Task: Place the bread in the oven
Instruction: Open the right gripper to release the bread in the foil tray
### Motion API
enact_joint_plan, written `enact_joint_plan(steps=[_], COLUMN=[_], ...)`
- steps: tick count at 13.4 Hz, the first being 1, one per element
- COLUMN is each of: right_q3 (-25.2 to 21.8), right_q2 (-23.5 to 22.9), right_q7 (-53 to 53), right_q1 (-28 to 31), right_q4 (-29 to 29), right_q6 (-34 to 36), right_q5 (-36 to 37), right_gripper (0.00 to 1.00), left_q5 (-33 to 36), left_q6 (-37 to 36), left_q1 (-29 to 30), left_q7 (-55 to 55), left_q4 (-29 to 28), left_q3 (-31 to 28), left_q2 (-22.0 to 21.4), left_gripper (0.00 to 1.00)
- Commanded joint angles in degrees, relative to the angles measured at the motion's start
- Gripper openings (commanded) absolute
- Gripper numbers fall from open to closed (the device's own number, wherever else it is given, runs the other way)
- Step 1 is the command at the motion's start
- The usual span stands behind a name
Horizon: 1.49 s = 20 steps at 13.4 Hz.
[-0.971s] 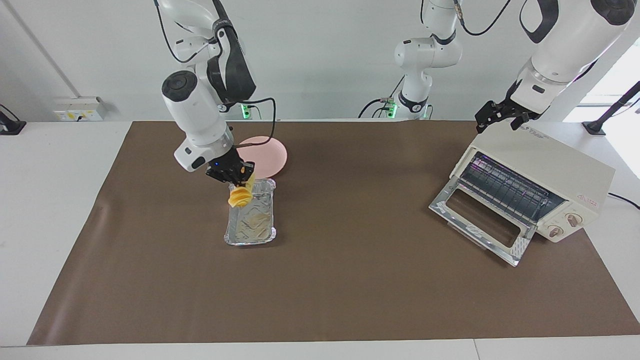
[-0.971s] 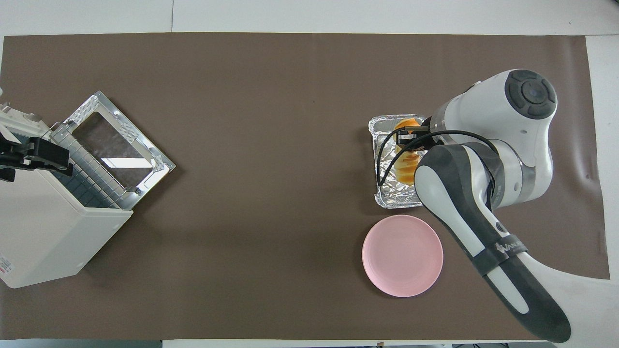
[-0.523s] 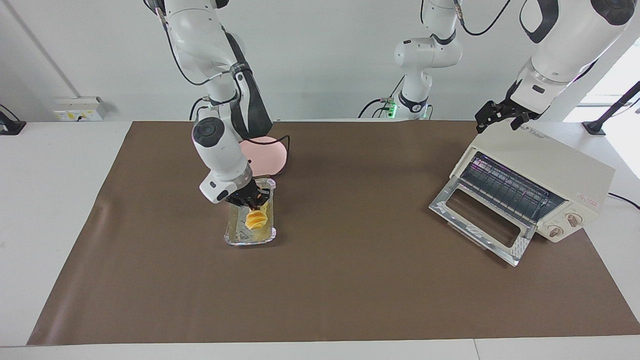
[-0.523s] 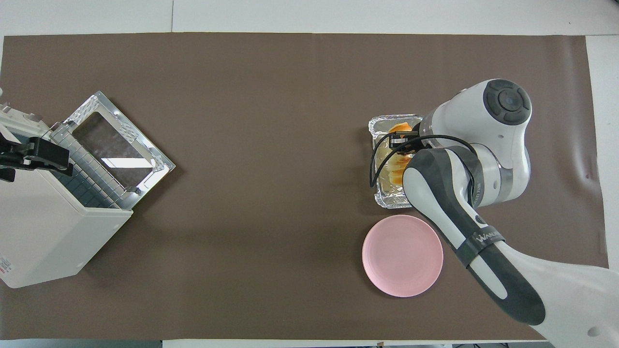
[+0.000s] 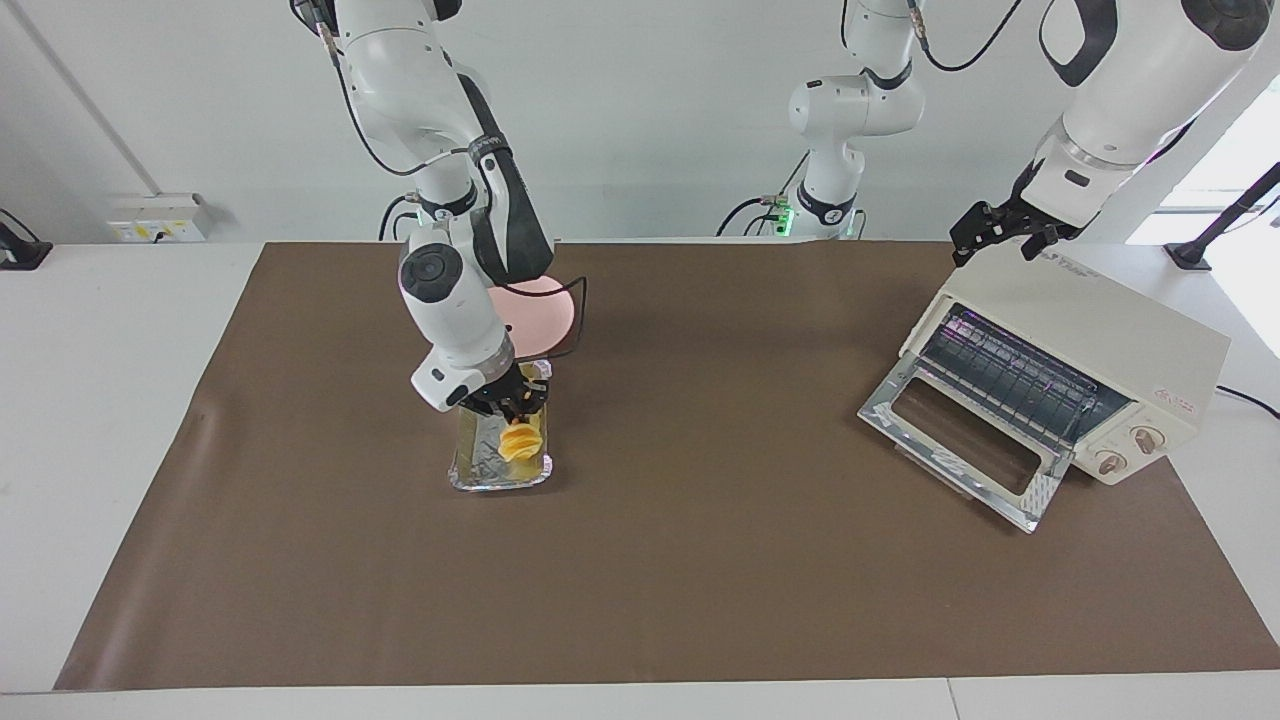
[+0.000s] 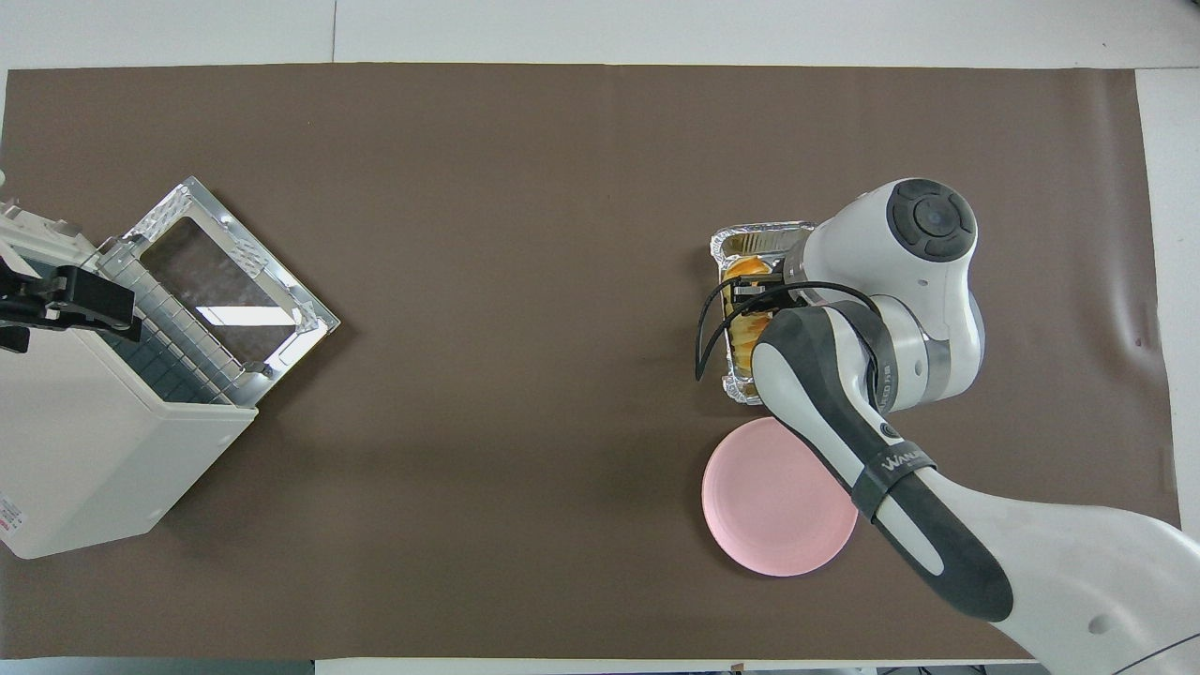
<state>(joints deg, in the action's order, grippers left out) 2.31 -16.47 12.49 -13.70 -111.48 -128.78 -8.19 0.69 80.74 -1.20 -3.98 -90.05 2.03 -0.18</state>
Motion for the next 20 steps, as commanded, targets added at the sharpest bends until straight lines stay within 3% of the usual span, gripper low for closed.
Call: enact_joint_plan(steps=[1, 5, 9, 12, 13, 14, 15, 16, 20], right_q3=[0.15, -0.03, 0.06, 0.15, 0.15, 0.15, 0.15, 0.15, 0.41], right_q2=[0.47, 0.74, 0.92, 0.74, 0.83, 0.83, 0.83, 0.83, 1.09], right_q7=[-3.52, -5.81, -5.55, -5.81, -5.99, -5.99, -5.82, -5.82, -5.64], right_q1=[2.44, 5.25, 6.83, 6.93, 7.10, 7.11, 7.11, 7.11, 7.02], right_q4=[3.28, 5.40, -0.47, -4.87, -5.32, -5.32, -5.32, -5.32, -4.19], right_q6=[4.13, 6.61, 2.41, -1.90, -2.00, -1.83, -1.83, -1.74, -1.39], right_q5=[0.72, 0.72, -0.33, -0.42, -0.42, -0.42, -0.51, -0.51, -0.60], right_gripper=[1.00, 1.00, 0.99, 0.90, 0.82, 0.54, 0.15, 0.00, 0.00], left_q5=[0.80, 0.80, 0.80, 0.80, 0.80, 0.80, 0.80, 0.80, 0.80], left_q6=[0.56, 0.56, 0.56, 0.56, 0.56, 0.56, 0.56, 0.56, 0.56], left_q1=[-0.11, -0.11, -0.11, -0.11, -0.11, -0.11, -0.11, -0.11, -0.11], left_q7=[0.38, 0.38, 0.38, 0.38, 0.38, 0.38, 0.38, 0.38, 0.38], left_q4=[-0.57, -0.57, -0.57, -0.57, -0.57, -0.57, -0.57, -0.57, -0.57], left_q3=[-0.18, -0.18, -0.18, -0.18, -0.18, -0.18, -0.18, -0.18, -0.18], left_q2=[-0.96, -0.96, -0.96, -0.96, -0.96, -0.96, -0.96, -0.96, -0.96], left_gripper=[1.00, 1.00, 1.00, 1.00, 1.00, 1.00, 1.00, 1.00, 1.00])
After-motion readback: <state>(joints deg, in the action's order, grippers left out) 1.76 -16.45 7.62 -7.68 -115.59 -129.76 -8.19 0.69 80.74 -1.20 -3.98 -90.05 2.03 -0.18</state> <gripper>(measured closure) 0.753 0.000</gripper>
